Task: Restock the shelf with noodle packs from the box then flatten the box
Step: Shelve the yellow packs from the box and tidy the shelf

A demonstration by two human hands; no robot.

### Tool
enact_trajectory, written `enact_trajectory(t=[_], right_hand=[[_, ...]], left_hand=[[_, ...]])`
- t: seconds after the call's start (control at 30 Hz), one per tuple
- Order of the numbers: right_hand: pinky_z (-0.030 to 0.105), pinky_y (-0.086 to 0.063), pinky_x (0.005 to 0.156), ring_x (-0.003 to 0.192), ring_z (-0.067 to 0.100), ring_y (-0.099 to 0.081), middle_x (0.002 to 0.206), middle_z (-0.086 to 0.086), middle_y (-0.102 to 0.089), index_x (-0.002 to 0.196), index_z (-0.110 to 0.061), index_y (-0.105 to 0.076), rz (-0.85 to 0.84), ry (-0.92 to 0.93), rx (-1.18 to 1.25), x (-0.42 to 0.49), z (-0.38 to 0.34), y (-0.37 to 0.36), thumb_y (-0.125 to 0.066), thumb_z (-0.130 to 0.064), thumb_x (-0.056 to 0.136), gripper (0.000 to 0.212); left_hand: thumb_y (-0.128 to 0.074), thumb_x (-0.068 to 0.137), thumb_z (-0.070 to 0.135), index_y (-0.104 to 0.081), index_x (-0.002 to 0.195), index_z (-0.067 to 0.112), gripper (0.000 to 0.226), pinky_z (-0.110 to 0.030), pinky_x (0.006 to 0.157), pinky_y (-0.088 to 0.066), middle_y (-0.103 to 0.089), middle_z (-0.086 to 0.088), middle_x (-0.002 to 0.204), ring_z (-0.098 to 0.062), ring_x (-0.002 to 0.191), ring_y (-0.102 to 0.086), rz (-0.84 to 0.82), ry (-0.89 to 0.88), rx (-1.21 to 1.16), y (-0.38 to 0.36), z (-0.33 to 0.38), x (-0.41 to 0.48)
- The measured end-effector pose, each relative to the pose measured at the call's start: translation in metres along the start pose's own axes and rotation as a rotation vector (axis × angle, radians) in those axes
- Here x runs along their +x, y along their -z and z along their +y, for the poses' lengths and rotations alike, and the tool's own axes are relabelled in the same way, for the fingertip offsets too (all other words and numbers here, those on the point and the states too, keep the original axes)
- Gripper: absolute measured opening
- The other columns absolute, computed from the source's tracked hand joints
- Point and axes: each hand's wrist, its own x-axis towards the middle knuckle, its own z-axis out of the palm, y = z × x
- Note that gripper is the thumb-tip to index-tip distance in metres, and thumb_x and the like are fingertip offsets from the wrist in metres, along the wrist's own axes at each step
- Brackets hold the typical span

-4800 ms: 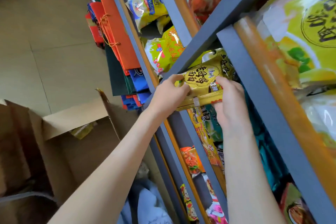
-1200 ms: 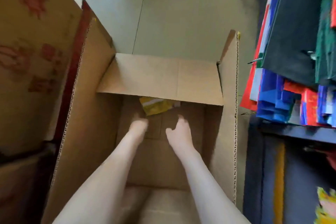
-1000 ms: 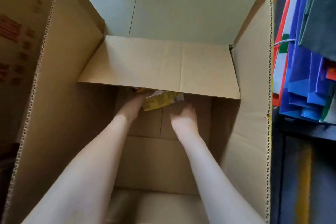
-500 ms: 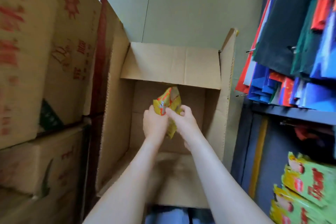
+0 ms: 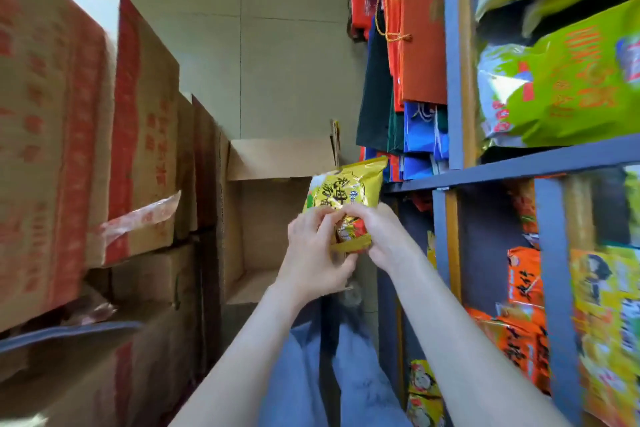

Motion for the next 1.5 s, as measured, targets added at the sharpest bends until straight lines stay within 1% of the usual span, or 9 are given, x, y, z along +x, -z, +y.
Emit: enact_trajectory(t=[0.1,0.23,0.4,0.7,0.87,0.97,1.2,1.33,1.5], right_hand=[[0.033,-0.055,0.065,0.089,0.025,-0.069,0.102,0.011,-0.069,0.115,-0.010,-0.056,0.086,0.102,0.003,-0.041,-0.015,0.021,-0.068,-0.013,0.081,0.036],[0.030,-0.056,0.064,0.089,0.021,-0.069,0.104,0.006,-0.069,0.116,-0.016,-0.055,0.179,0.256,0.035,-0.088,-0.035,0.047,-0.064,-0.009,0.083,0.035],[0.047,-0.056,0.081,0.091,0.022,-0.068,0.100,0.000,-0.069,0.104,-0.030,-0.055,0.427,0.383,-0.037,-0.136,-0.047,0.089,-0.067,-0.031,0.062,0.043],[0.050,-0.059,0.068,0.083,0.030,-0.069,0.100,0.013,-0.067,0.106,-0.015,-0.052,0.689,0.402,0.238,-0.192,-0.043,0.160,-0.070,-0.013,0.074,0.037],[0.051,-0.054,0.083,0.096,0.028,-0.064,0.108,0.004,-0.064,0.103,-0.033,-0.048,0.933,0.485,0.176,-0.187,-0.058,0.180,-0.066,-0.043,0.056,0.051],[0.049,-0.049,0.094,0.111,0.025,-0.060,0.123,0.001,-0.060,0.127,-0.024,-0.045,0.957,0.530,0.112,-0.181,-0.073,0.194,-0.066,-0.051,0.054,0.080],[0.051,-0.045,0.099,0.117,0.026,-0.058,0.130,0.003,-0.059,0.126,-0.021,-0.055,0.970,0.612,0.079,-0.127,-0.096,0.255,-0.074,-0.050,0.050,0.084],[0.050,-0.045,0.100,0.118,0.026,-0.057,0.130,0.005,-0.059,0.127,-0.018,-0.054,0.971,0.574,-0.020,-0.104,-0.102,0.279,-0.071,-0.050,0.048,0.087],[0.044,-0.033,0.110,0.133,0.030,-0.038,0.147,0.015,-0.037,0.143,-0.004,-0.028,0.971,0.416,-0.230,-0.142,-0.122,0.238,-0.067,-0.030,0.080,0.078]], left_hand=[[-0.046,0.083,0.055,-0.052,0.127,0.024,0.054,-0.030,0.103,-0.024,-0.041,0.003,0.131,-0.009,0.123,-0.032,-0.004,-0.023,-0.138,0.022,0.031,-0.004],[-0.041,0.092,0.046,-0.054,0.128,0.023,0.044,-0.023,0.106,-0.029,-0.044,0.004,0.129,-0.002,0.121,-0.033,0.123,0.061,-0.317,0.027,0.072,0.017],[-0.052,0.089,0.037,-0.055,0.126,0.022,0.040,-0.020,0.097,-0.037,-0.047,0.006,0.120,-0.005,0.114,-0.046,-0.056,-0.037,-0.473,0.022,0.131,0.042],[-0.054,0.093,0.033,-0.060,0.121,0.025,0.030,-0.017,0.097,-0.033,-0.055,0.008,0.121,-0.004,0.115,-0.048,-0.244,-0.240,-0.442,0.005,0.209,0.052],[-0.047,0.096,0.031,-0.056,0.129,0.023,0.035,-0.024,0.104,-0.035,-0.052,0.007,0.134,-0.009,0.125,-0.045,-0.292,-0.351,-0.360,-0.007,0.247,0.062],[-0.044,0.099,0.029,-0.052,0.134,0.023,0.037,-0.029,0.106,-0.037,-0.049,0.006,0.140,-0.010,0.129,-0.044,-0.282,-0.367,-0.334,-0.016,0.264,0.073],[-0.037,0.099,0.014,-0.037,0.146,0.021,0.047,-0.031,0.112,-0.030,-0.036,0.000,0.151,-0.015,0.140,-0.031,-0.418,-0.407,-0.224,-0.042,0.288,0.098],[-0.037,0.096,0.007,-0.035,0.146,0.019,0.051,-0.036,0.107,-0.034,-0.041,-0.008,0.144,-0.027,0.131,-0.039,-0.411,-0.373,-0.204,-0.059,0.293,0.111],[-0.040,0.098,0.013,-0.037,0.143,0.015,0.045,-0.036,0.107,-0.029,-0.043,-0.014,0.138,-0.031,0.129,-0.038,-0.387,-0.326,-0.286,-0.082,0.300,0.124]])
